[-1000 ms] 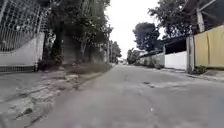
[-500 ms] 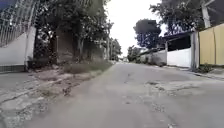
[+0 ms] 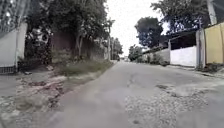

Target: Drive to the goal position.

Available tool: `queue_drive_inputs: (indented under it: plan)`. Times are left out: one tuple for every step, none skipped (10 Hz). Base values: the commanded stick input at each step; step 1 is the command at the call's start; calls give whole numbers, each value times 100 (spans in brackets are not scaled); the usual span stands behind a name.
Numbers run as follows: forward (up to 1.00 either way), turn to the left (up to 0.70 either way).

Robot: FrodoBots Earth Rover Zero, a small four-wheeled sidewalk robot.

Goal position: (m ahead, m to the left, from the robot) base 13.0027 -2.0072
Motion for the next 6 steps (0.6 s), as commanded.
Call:
queue_drive_inputs:
  plan:
    - [100,0]
    - [100,0]
    - [100,0]
    - [100,0]
    - [100,0]
    - [100,8]
